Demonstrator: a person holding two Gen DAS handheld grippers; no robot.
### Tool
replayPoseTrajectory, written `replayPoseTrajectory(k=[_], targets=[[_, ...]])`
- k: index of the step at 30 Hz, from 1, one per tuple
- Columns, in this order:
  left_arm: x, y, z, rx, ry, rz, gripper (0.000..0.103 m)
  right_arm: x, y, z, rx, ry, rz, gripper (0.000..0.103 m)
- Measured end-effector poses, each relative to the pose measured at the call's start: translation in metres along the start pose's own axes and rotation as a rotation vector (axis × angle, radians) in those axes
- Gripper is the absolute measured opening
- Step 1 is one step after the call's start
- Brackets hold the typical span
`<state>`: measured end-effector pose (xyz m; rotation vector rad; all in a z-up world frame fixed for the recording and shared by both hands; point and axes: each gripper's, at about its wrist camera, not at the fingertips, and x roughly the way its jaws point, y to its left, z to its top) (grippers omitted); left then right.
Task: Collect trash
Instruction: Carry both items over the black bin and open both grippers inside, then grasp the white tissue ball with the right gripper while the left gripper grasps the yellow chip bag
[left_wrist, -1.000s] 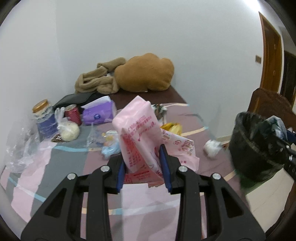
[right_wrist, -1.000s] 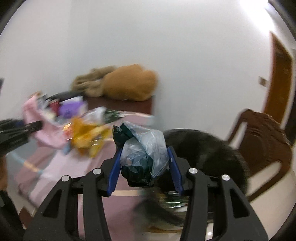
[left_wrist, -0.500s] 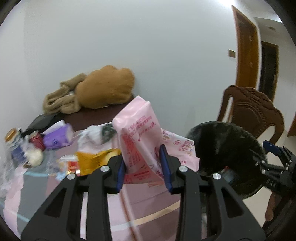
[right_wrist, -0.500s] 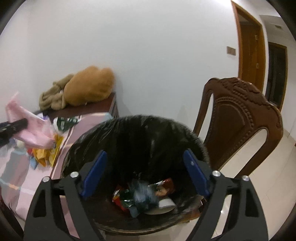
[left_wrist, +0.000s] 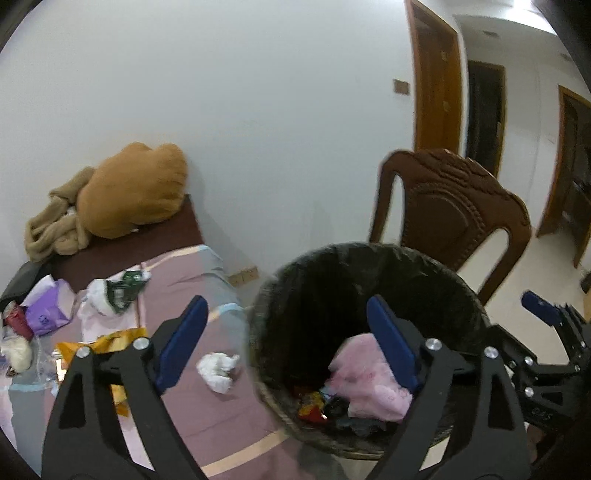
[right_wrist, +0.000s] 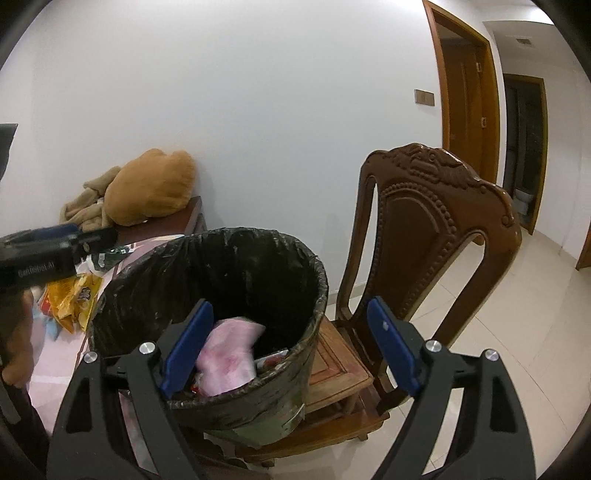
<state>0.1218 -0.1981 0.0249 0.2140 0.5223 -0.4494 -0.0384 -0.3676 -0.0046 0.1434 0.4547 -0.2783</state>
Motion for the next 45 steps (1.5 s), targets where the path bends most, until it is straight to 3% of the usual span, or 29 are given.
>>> replayPoseTrajectory(k=[3, 5, 9, 12, 15, 18, 23, 27, 32, 35, 36, 40, 43, 45], targets=[[-0.010, 0.025, -0.003, -0.058, -0.025, 0.113, 0.090, 0.000, 0.010, -0.001, -0.022, -0.007, 0.039, 0.084], [-0.017, 0.046, -0.008, -0.093, -0.023, 0.229, 0.093, 0.001, 0.018, 0.001, -0.038, -0.019, 0.068, 0.084], [-0.029, 0.109, -0.030, -0.188, 0.014, 0.480, 0.096, -0.004, 0.047, 0.004, -0.079, -0.044, 0.148, 0.084], [-0.035, 0.173, -0.058, -0.317, 0.105, 0.657, 0.096, -0.008, 0.076, 0.005, -0.118, -0.059, 0.250, 0.084], [-0.040, 0.219, -0.083, -0.427, 0.160, 0.703, 0.096, -0.010, 0.121, 0.006, -0.189, -0.066, 0.362, 0.084], [-0.045, 0.239, -0.099, -0.458, 0.188, 0.692, 0.096, 0.003, 0.172, 0.004, -0.272, -0.013, 0.392, 0.082], [-0.050, 0.249, -0.119, -0.444, 0.192, 0.612, 0.096, 0.054, 0.252, -0.010, -0.404, 0.157, 0.399, 0.062], [-0.053, 0.262, -0.131, -0.454, 0.202, 0.558, 0.096, 0.115, 0.290, -0.023, -0.454, 0.297, 0.243, 0.061], [-0.058, 0.277, -0.141, -0.477, 0.206, 0.509, 0.096, 0.162, 0.299, -0.031, -0.470, 0.379, 0.067, 0.061], [-0.057, 0.285, -0.143, -0.485, 0.207, 0.491, 0.096, 0.177, 0.295, -0.034, -0.449, 0.421, 0.034, 0.060], [-0.056, 0.287, -0.142, -0.490, 0.205, 0.475, 0.096, 0.178, 0.294, -0.035, -0.446, 0.426, 0.033, 0.058], [-0.050, 0.295, -0.134, -0.538, 0.191, 0.411, 0.096, 0.178, 0.291, -0.035, -0.433, 0.436, 0.054, 0.017], [-0.041, 0.287, -0.123, -0.507, 0.180, 0.405, 0.096, 0.171, 0.285, -0.033, -0.402, 0.433, 0.095, 0.007], [-0.032, 0.279, -0.114, -0.473, 0.172, 0.385, 0.096, 0.163, 0.283, -0.032, -0.387, 0.430, 0.135, 0.007]])
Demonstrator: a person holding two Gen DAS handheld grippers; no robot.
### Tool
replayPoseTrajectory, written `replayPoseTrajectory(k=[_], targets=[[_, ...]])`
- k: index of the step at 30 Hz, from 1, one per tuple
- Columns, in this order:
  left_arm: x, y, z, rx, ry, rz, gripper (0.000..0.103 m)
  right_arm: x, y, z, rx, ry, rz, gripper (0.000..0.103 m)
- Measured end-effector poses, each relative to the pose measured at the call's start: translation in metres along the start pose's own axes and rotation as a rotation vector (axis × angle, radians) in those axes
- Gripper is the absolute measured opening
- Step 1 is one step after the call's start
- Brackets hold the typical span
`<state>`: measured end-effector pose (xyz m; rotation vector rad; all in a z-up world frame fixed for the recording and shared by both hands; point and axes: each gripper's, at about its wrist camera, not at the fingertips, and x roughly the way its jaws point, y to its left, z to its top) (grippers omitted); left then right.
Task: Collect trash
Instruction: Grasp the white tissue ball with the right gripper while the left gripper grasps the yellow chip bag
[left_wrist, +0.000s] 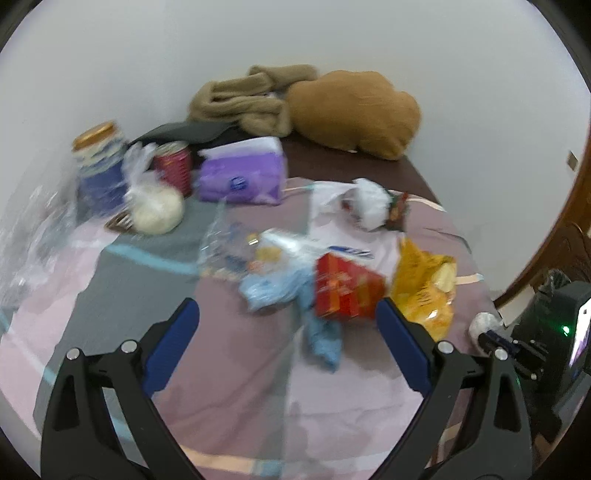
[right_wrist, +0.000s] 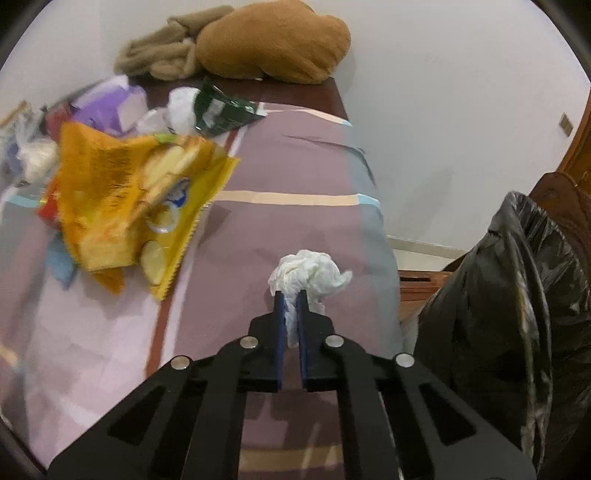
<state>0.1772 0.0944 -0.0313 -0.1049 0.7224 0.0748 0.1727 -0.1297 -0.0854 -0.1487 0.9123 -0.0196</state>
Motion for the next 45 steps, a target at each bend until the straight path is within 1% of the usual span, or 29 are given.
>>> replayPoseTrajectory(k=[3, 4, 6, 7, 8, 9, 11, 12, 13, 14, 15, 16, 18, 20, 23, 28, 30, 31, 32, 33, 34, 35, 36, 37, 38, 40, 42, 45], targets=[[0.012, -0.022, 0.006, 0.036, 0.027, -0.011, 0.094, -0.019, 0.006, -0.008, -0.030, -0.039, 0.068, 0.007], [0.016, -0.030, 0.009, 0.046, 0.028, -0.029, 0.094, -0.027, 0.008, -0.011, -0.045, -0.053, 0.090, 0.007], [0.022, -0.039, 0.013, 0.058, 0.025, -0.028, 0.094, -0.037, 0.012, -0.016, -0.063, -0.073, 0.120, 0.007], [0.028, -0.046, 0.015, 0.069, 0.020, -0.017, 0.089, -0.042, 0.014, -0.019, -0.071, -0.082, 0.139, 0.007], [0.032, -0.051, 0.017, 0.078, 0.020, -0.009, 0.078, -0.045, 0.014, -0.022, -0.074, -0.088, 0.149, 0.007], [0.036, -0.053, 0.018, 0.083, 0.029, -0.013, 0.073, -0.048, 0.016, -0.024, -0.078, -0.093, 0.156, 0.007], [0.047, -0.057, 0.021, 0.077, 0.078, -0.075, 0.047, -0.052, 0.016, -0.029, -0.078, -0.099, 0.170, 0.007], [0.051, -0.058, 0.021, 0.076, 0.096, -0.098, 0.041, -0.055, 0.016, -0.032, -0.076, -0.100, 0.179, 0.007], [0.057, -0.060, 0.020, 0.074, 0.122, -0.107, 0.029, -0.056, 0.015, -0.033, -0.074, -0.104, 0.185, 0.007], [0.061, -0.061, 0.018, 0.074, 0.139, -0.100, 0.015, -0.057, 0.014, -0.035, -0.071, -0.107, 0.187, 0.007], [0.063, -0.061, 0.016, 0.072, 0.150, -0.091, 0.009, -0.058, 0.012, -0.037, -0.066, -0.110, 0.188, 0.007], [0.064, -0.059, 0.013, 0.065, 0.159, -0.084, 0.008, -0.058, 0.011, -0.039, -0.062, -0.112, 0.189, 0.007], [0.056, -0.058, 0.007, 0.071, 0.139, -0.084, 0.005, -0.059, 0.009, -0.040, -0.056, -0.112, 0.195, 0.007], [0.040, -0.052, 0.000, 0.065, 0.114, -0.100, 0.004, -0.058, 0.009, -0.043, -0.050, -0.108, 0.198, 0.007], [0.017, -0.036, -0.013, 0.054, 0.111, -0.140, 0.003, -0.057, 0.009, -0.046, -0.041, -0.102, 0.207, 0.007], [-0.032, -0.002, -0.031, 0.049, 0.064, -0.138, 0.003, -0.060, 0.011, -0.049, -0.040, -0.106, 0.234, 0.007], [-0.041, 0.007, -0.036, 0.057, 0.081, -0.138, 0.003, -0.062, 0.014, -0.049, -0.042, -0.106, 0.260, 0.007], [-0.043, 0.012, -0.039, 0.058, 0.095, -0.131, 0.006, -0.063, 0.016, -0.049, -0.045, -0.107, 0.278, 0.007], [-0.043, 0.018, -0.042, 0.050, 0.111, -0.119, 0.018, -0.064, 0.019, -0.049, -0.051, -0.110, 0.288, 0.008], [-0.043, 0.022, -0.043, 0.042, 0.115, -0.106, 0.027, -0.065, 0.021, -0.049, -0.056, -0.114, 0.281, 0.008], [-0.043, 0.029, -0.044, 0.029, 0.103, -0.064, 0.044, -0.065, 0.023, -0.050, -0.060, -0.115, 0.267, 0.012], [-0.043, 0.034, -0.045, 0.026, 0.086, -0.012, 0.055, -0.064, 0.025, -0.050, -0.063, -0.115, 0.252, 0.019], [-0.042, 0.035, -0.046, 0.028, 0.080, 0.016, 0.057, -0.063, 0.027, -0.050, -0.063, -0.114, 0.243, 0.025], [-0.041, 0.037, -0.047, 0.032, 0.079, 0.034, 0.064, -0.062, 0.027, -0.050, -0.061, -0.111, 0.241, 0.041], [-0.040, 0.038, -0.047, 0.034, 0.079, 0.019, 0.076, -0.062, 0.027, -0.050, -0.059, -0.113, 0.244, 0.058], [-0.039, 0.037, -0.048, 0.044, 0.079, -0.044, 0.091, -0.063, 0.025, -0.050, -0.045, -0.128, 0.242, 0.069], [-0.034, 0.032, -0.048, 0.060, 0.083, -0.060, 0.091, -0.063, 0.023, -0.050, -0.030, -0.132, 0.234, 0.069], [-0.016, 0.027, -0.048, 0.056, 0.119, -0.067, 0.091, -0.060, 0.021, -0.050, -0.025, -0.123, 0.216, 0.071]])
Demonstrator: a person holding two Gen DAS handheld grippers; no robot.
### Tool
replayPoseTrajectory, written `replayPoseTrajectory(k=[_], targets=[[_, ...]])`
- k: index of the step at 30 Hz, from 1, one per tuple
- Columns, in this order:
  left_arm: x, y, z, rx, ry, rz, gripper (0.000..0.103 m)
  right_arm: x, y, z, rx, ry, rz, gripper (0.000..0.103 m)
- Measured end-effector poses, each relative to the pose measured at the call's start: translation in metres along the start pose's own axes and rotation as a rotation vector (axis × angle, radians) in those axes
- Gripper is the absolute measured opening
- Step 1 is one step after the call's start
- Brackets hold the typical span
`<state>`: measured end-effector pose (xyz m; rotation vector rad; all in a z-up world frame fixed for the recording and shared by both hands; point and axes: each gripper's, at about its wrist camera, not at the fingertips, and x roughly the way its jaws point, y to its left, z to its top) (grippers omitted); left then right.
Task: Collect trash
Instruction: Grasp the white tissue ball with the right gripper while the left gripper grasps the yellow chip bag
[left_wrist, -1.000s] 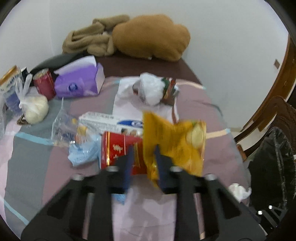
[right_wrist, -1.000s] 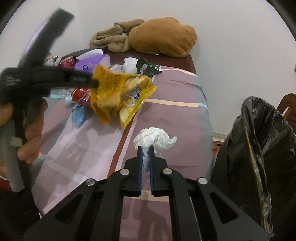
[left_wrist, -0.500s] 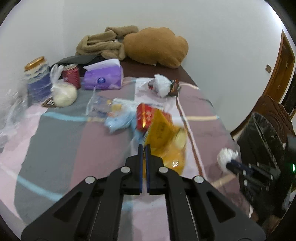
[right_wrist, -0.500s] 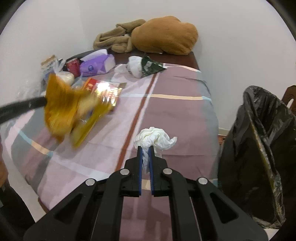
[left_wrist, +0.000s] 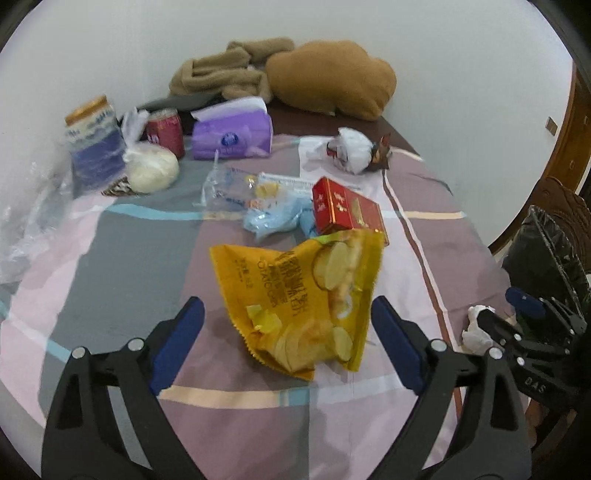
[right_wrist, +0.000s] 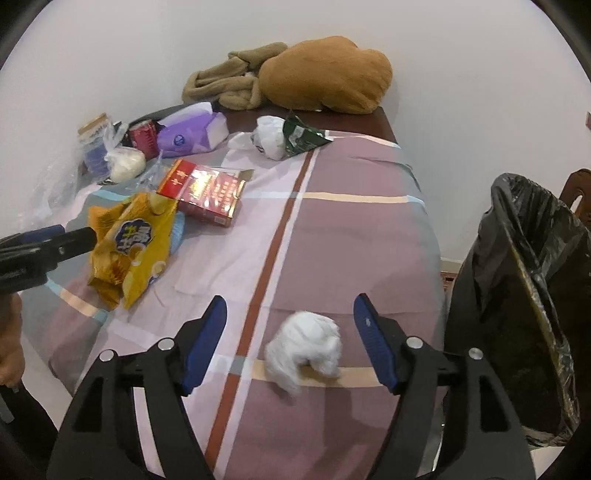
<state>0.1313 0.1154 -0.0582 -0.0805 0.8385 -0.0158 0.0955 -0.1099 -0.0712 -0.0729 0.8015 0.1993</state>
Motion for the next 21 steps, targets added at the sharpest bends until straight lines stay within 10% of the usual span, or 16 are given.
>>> replayPoseTrajectory(k=[11, 18, 21], targets=[[0.044, -0.008, -0.002, -0.017, 0.101, -0.065, 0.091, 0.030, -0.006, -0.007, 0.009, 0.094, -0.063, 0.075], [0.045, 0.001, -0.007, -0.021, 0.099, -0.078, 0.052, 0.035, 0.005, -0.012, -0.019, 0.108, -0.056, 0.072], [0.039, -0.001, -0.009, 0.002, 0.082, -0.087, 0.039, 0.034, 0.010, -0.014, -0.034, 0.115, -0.051, 0.051]])
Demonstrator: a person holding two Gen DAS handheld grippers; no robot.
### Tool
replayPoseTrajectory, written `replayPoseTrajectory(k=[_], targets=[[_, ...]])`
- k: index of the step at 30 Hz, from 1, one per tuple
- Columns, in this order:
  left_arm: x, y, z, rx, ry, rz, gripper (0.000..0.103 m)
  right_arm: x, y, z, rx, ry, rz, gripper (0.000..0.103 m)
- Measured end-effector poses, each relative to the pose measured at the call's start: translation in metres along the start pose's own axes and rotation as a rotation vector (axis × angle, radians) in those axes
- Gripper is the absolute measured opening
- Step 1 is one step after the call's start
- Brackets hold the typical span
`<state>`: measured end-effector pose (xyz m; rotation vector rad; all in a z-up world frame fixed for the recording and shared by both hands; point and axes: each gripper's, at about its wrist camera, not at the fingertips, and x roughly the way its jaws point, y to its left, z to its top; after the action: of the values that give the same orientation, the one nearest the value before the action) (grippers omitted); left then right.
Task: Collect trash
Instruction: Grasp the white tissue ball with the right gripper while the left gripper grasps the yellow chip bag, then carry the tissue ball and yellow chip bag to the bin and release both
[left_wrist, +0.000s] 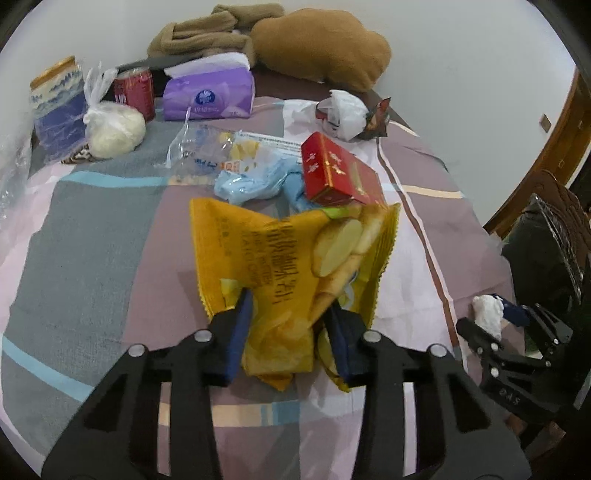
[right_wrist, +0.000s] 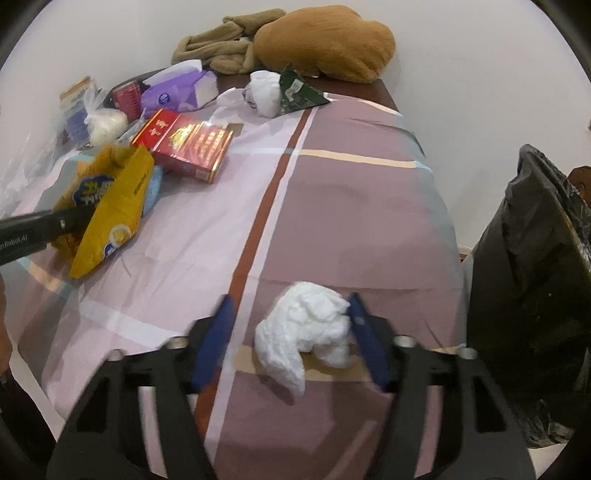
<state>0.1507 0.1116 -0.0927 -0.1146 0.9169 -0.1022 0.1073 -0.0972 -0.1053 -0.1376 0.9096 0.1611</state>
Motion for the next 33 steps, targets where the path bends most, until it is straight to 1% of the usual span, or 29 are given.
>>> replayPoseTrajectory(k=[1, 2, 4, 5, 7, 13, 20, 27, 30, 33], targets=[[-0.001, -0.001, -0.001, 0.010, -0.005, 0.004, 0.039, 0.000, 0.002, -0.001, -0.008, 0.002, -0.004, 0.040], [-0.002, -0.003, -0.002, 0.017, -0.007, 0.007, 0.039, -0.001, 0.004, -0.002, -0.014, 0.005, -0.002, 0.032], [-0.003, -0.003, -0.003, 0.021, -0.007, 0.006, 0.035, -0.002, 0.007, -0.004, -0.025, 0.007, 0.012, 0.029], [-0.004, -0.003, -0.004, 0.021, -0.009, 0.006, 0.032, -0.004, 0.009, -0.005, -0.027, 0.004, 0.016, 0.028], [-0.008, -0.001, -0.004, 0.011, -0.021, 0.005, 0.026, -0.008, 0.011, -0.006, -0.034, -0.007, 0.022, 0.028], [-0.025, 0.001, -0.005, -0.006, -0.057, -0.004, 0.017, -0.025, 0.015, -0.005, -0.046, -0.055, 0.026, 0.028], [-0.040, -0.002, -0.004, -0.012, -0.097, -0.019, 0.015, -0.033, 0.014, -0.006, -0.038, -0.075, 0.029, 0.028], [-0.059, -0.024, -0.004, 0.046, -0.161, 0.016, 0.015, -0.043, 0.008, -0.006, -0.030, -0.102, 0.028, 0.028], [-0.066, -0.036, -0.002, 0.071, -0.176, 0.015, 0.015, -0.059, 0.002, -0.003, -0.031, -0.146, 0.017, 0.028], [-0.072, -0.046, 0.003, 0.087, -0.198, 0.016, 0.015, -0.086, -0.009, 0.001, -0.025, -0.220, -0.004, 0.028]])
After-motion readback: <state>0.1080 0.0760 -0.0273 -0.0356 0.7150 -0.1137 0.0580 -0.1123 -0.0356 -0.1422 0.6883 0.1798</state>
